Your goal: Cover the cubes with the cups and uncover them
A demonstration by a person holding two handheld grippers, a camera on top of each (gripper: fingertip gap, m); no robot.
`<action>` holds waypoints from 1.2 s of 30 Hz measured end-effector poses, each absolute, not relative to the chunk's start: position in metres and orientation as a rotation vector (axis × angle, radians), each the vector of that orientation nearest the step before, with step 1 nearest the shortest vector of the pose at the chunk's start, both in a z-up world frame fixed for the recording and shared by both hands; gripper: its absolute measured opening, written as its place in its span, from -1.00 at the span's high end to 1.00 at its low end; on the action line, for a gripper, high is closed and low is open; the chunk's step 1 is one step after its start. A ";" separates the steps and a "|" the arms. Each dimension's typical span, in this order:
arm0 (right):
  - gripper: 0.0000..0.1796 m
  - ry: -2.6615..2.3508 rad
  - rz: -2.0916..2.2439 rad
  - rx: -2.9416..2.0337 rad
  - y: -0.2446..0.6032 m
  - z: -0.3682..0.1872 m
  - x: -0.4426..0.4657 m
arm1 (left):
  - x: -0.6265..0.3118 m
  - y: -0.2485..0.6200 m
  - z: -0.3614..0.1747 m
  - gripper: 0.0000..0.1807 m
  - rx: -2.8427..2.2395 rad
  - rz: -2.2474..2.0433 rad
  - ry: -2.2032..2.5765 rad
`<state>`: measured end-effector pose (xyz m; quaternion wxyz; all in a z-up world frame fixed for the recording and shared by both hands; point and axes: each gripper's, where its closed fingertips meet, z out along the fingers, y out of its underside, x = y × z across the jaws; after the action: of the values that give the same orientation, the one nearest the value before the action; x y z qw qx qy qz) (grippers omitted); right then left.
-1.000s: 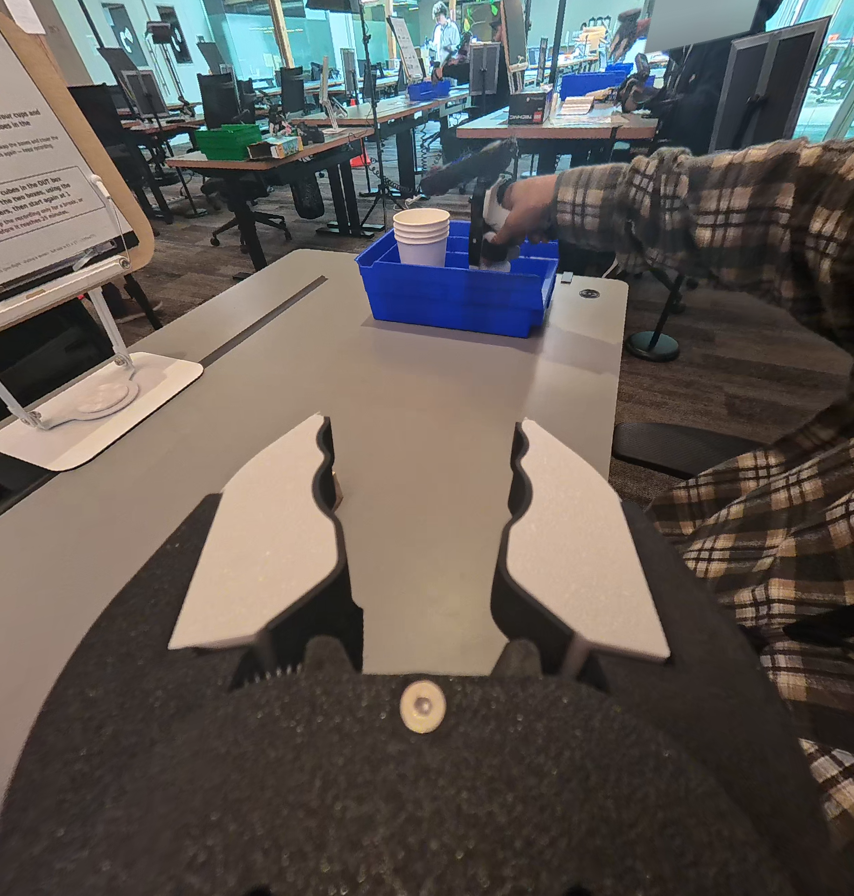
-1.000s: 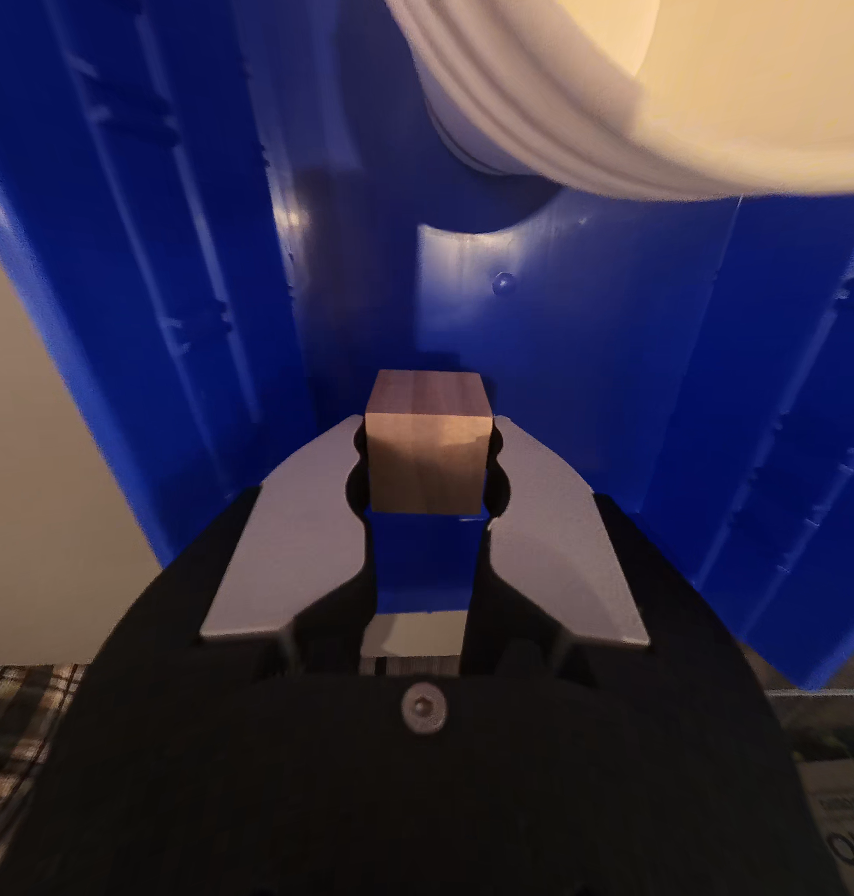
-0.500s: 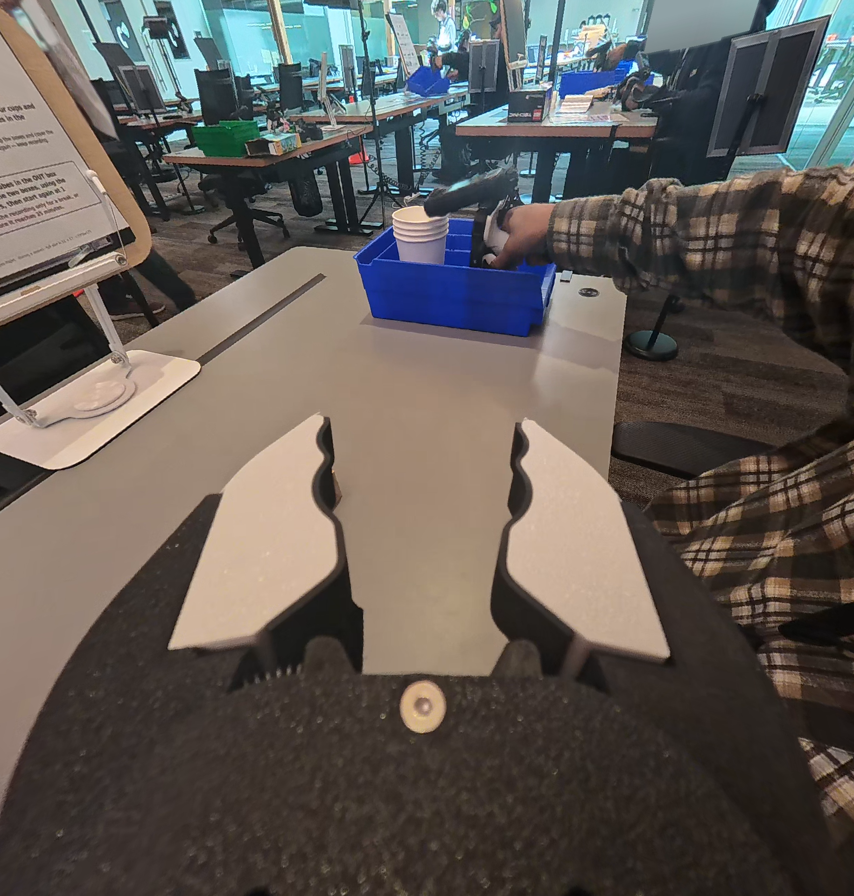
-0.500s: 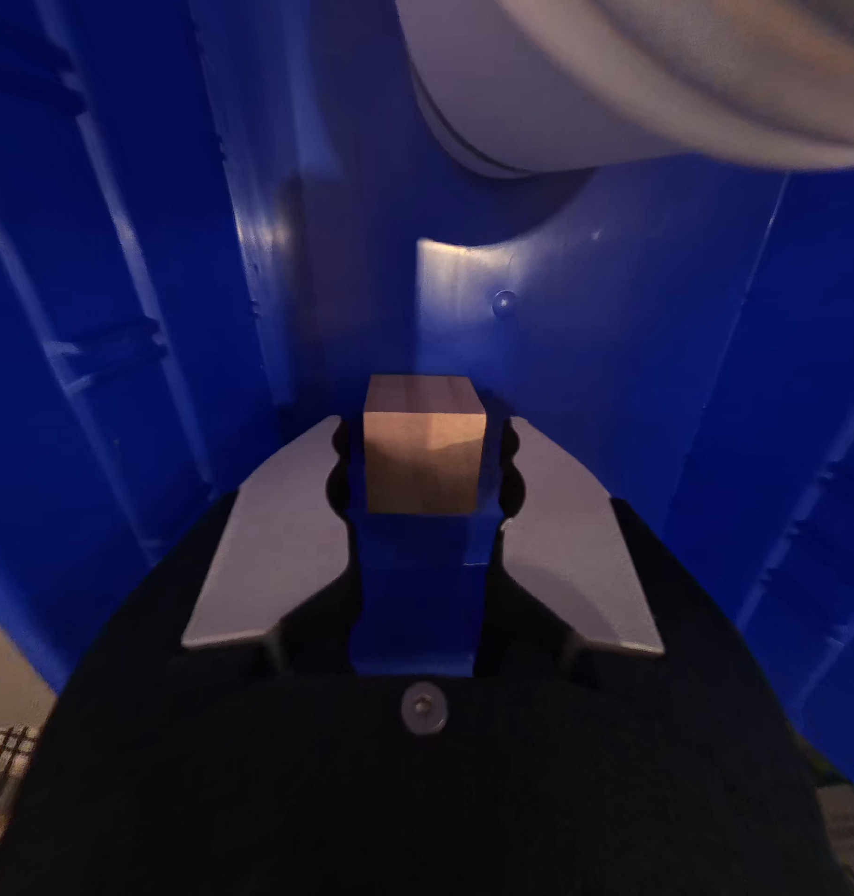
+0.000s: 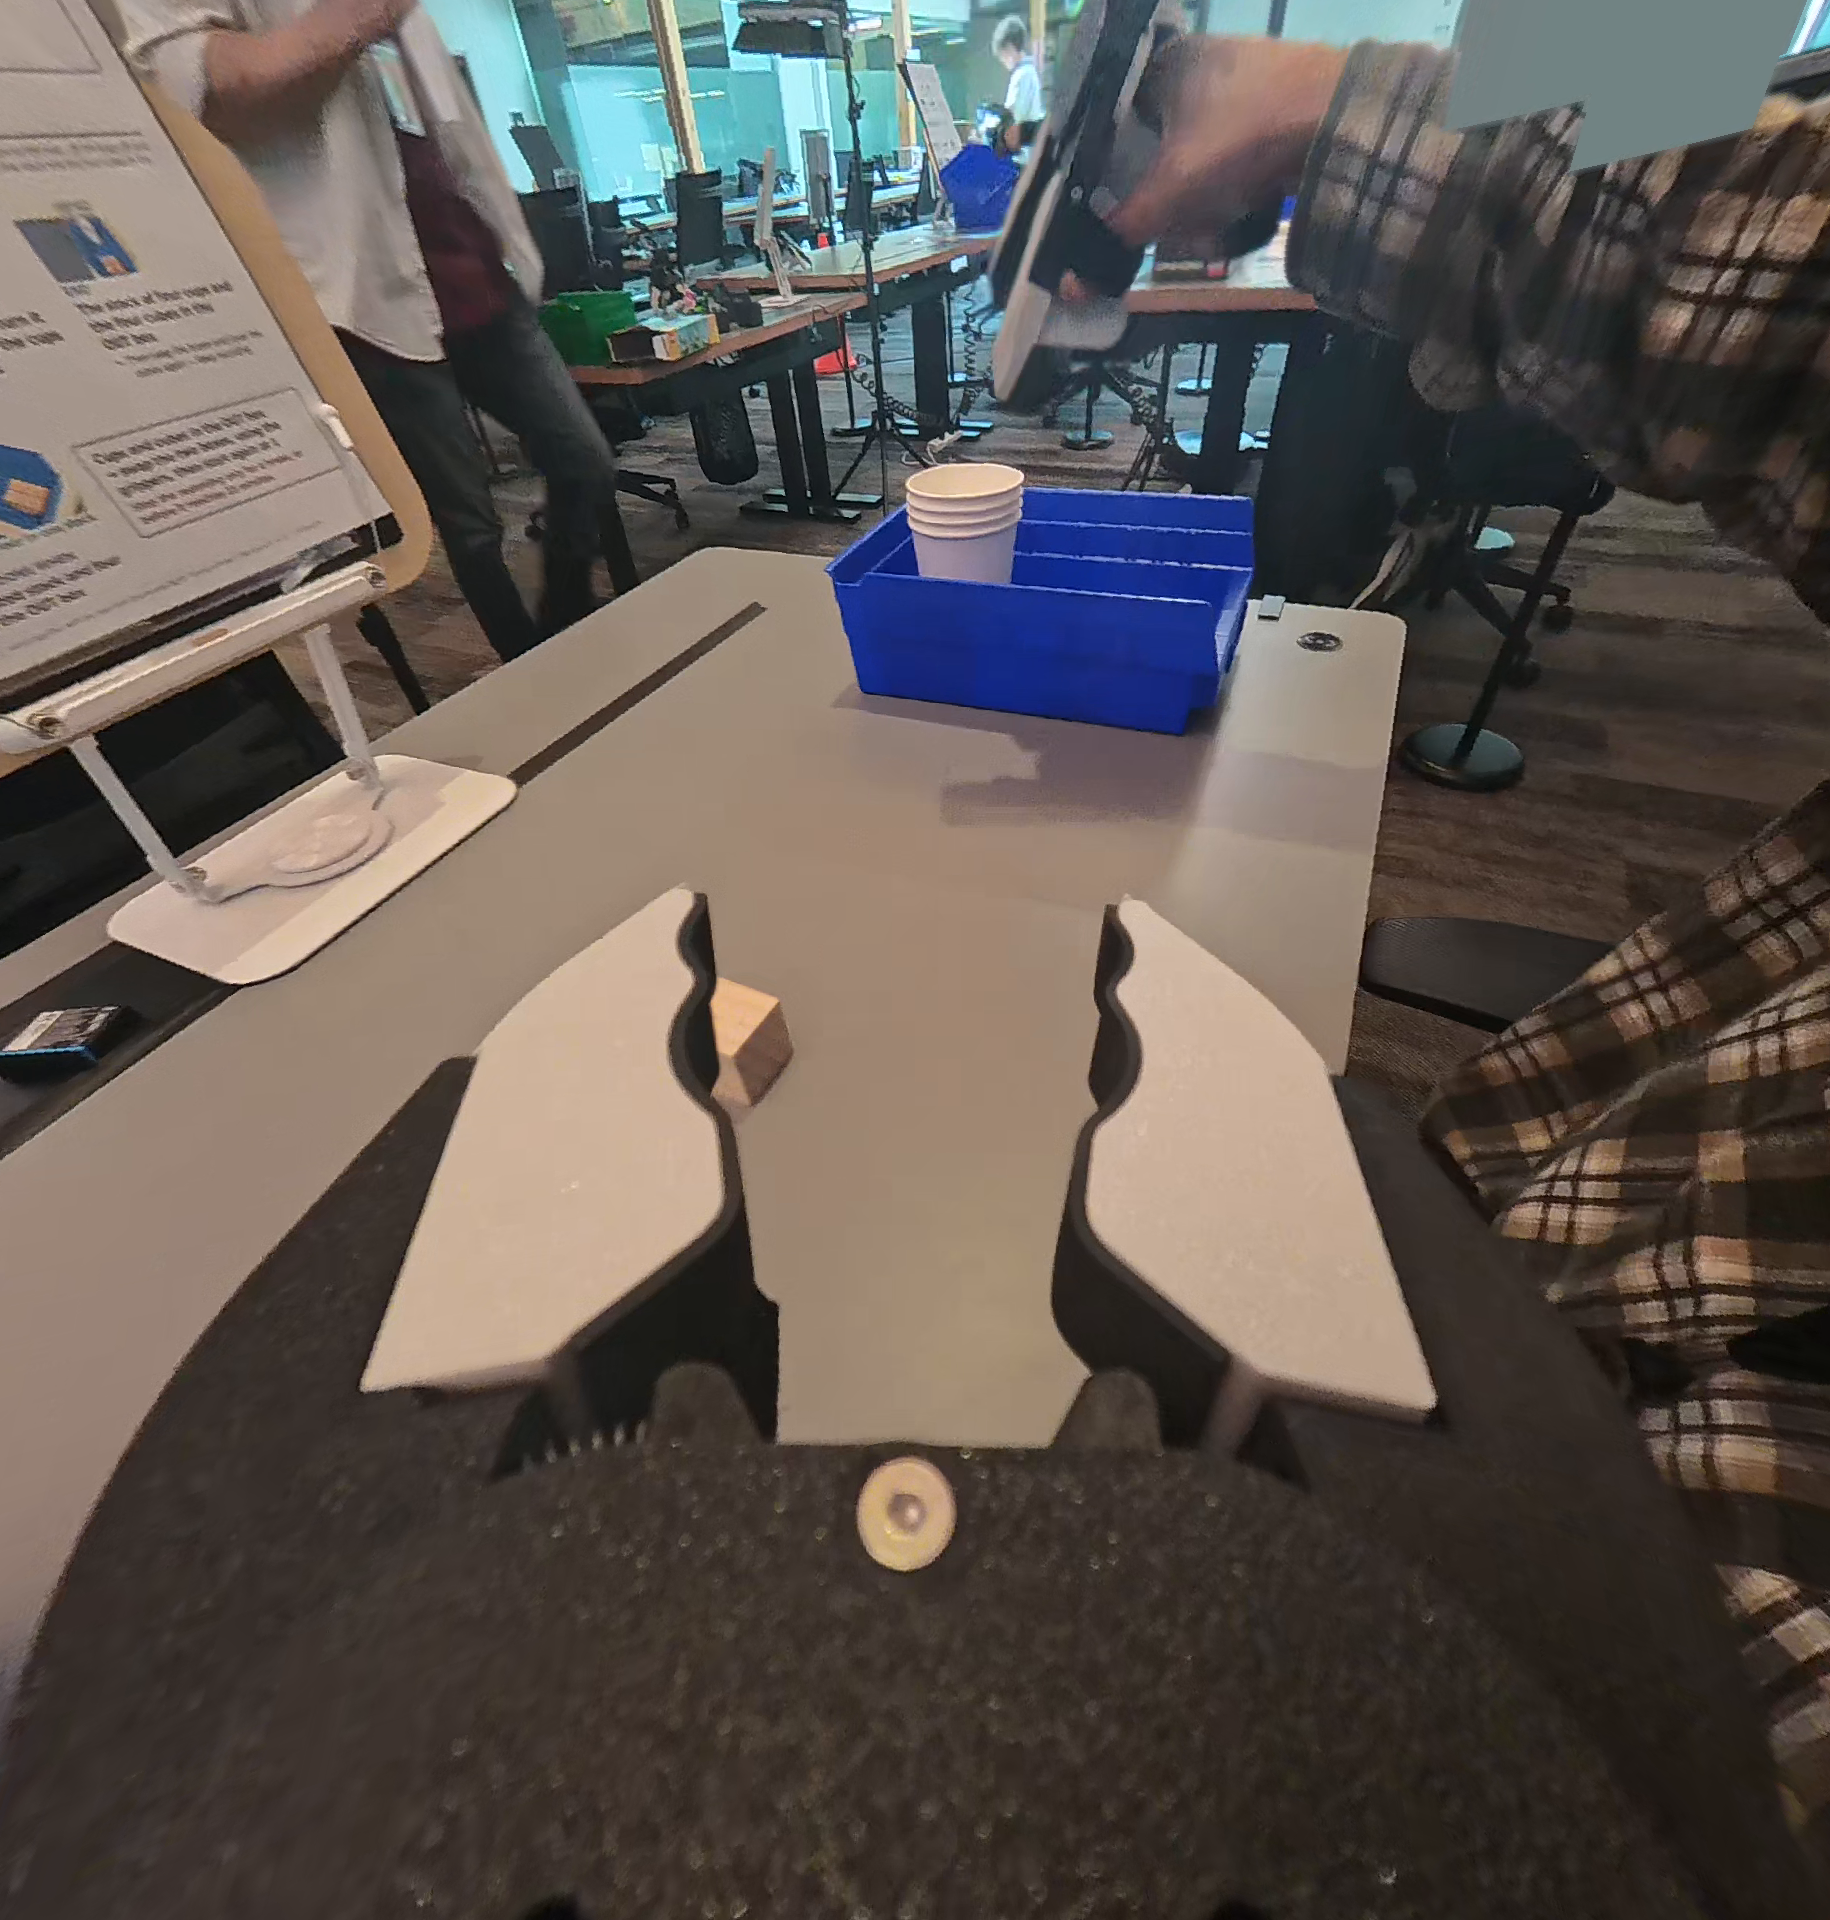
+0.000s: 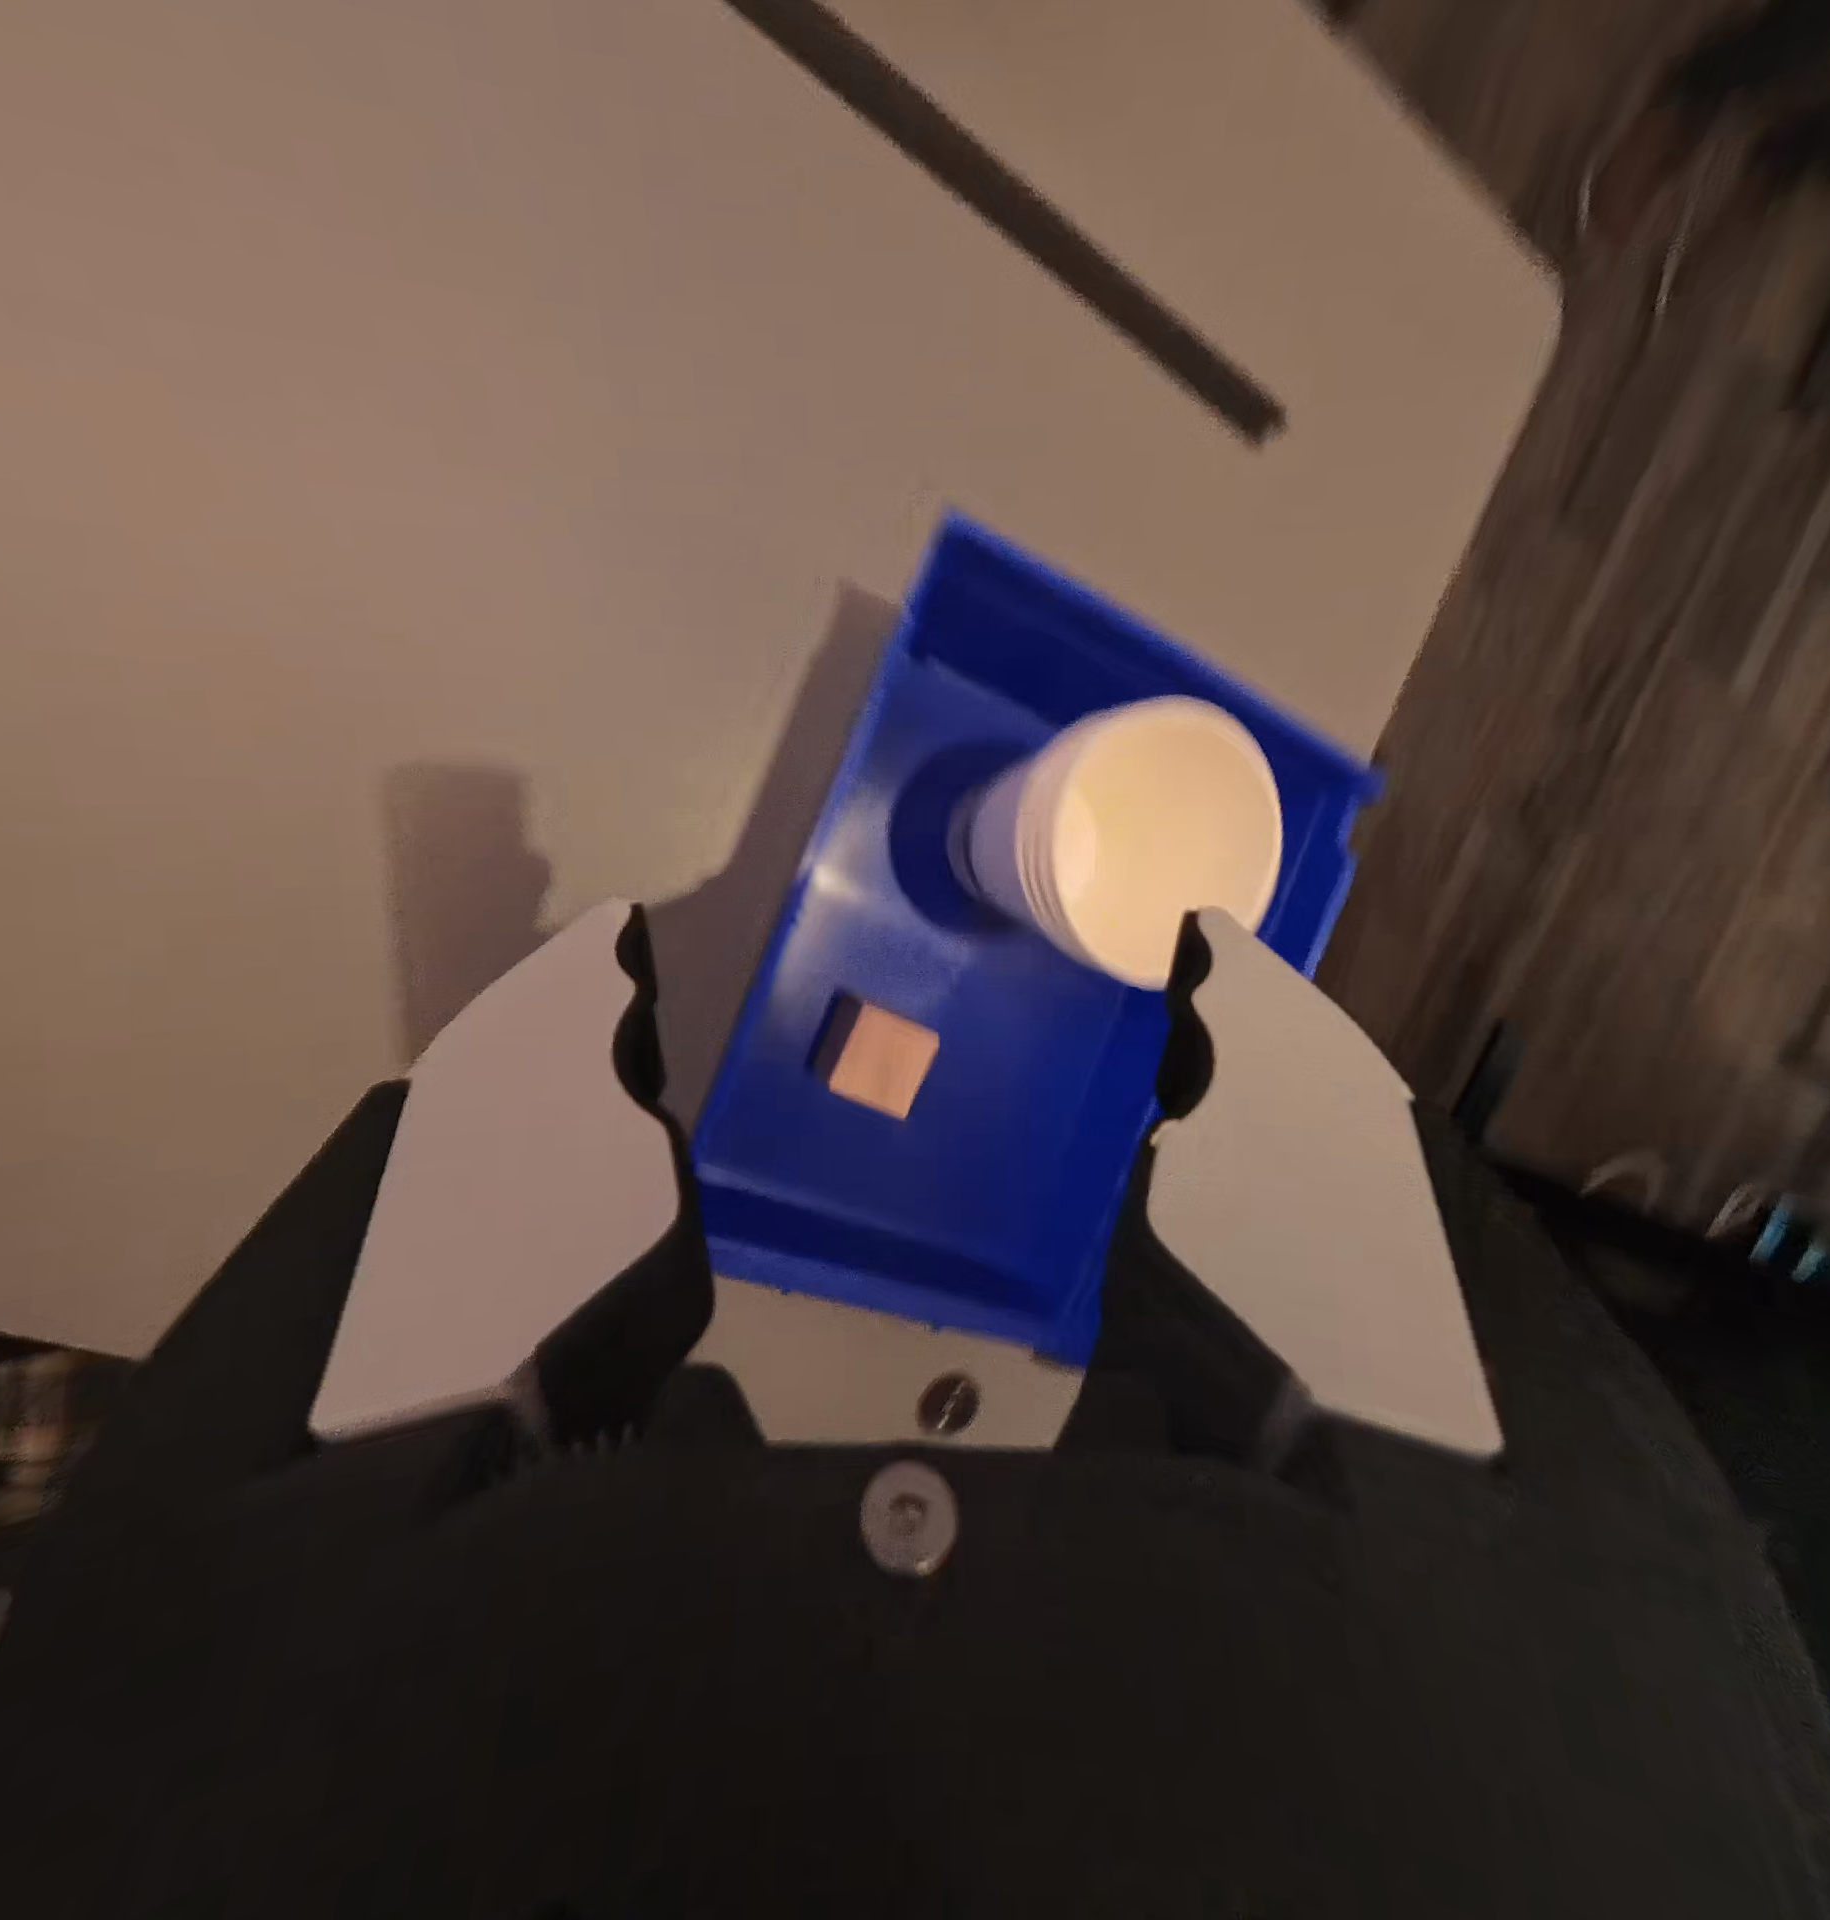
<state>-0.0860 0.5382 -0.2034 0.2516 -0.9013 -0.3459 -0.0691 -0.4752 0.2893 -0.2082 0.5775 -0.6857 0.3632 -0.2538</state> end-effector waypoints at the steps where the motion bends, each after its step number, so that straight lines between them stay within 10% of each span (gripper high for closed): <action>1: -0.03 -1.061 -0.167 -2.368 0.537 -0.196 -0.111 | -0.478 0.289 -0.207 0.23 -1.603 -0.590 0.843; 16: 0.10 -2.288 0.091 -1.789 0.459 -0.335 -0.391 | -0.512 0.286 -0.190 0.23 -1.578 -0.526 0.763; 36: 0.50 -2.289 0.017 -2.067 0.462 -0.414 -0.430 | -0.521 0.285 -0.186 0.24 -1.566 -0.521 0.749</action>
<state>-0.4297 0.4616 -0.4137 0.0287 -0.6698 -0.7419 0.0054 -0.5209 0.2850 -0.1861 0.6166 -0.6802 0.3254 -0.2262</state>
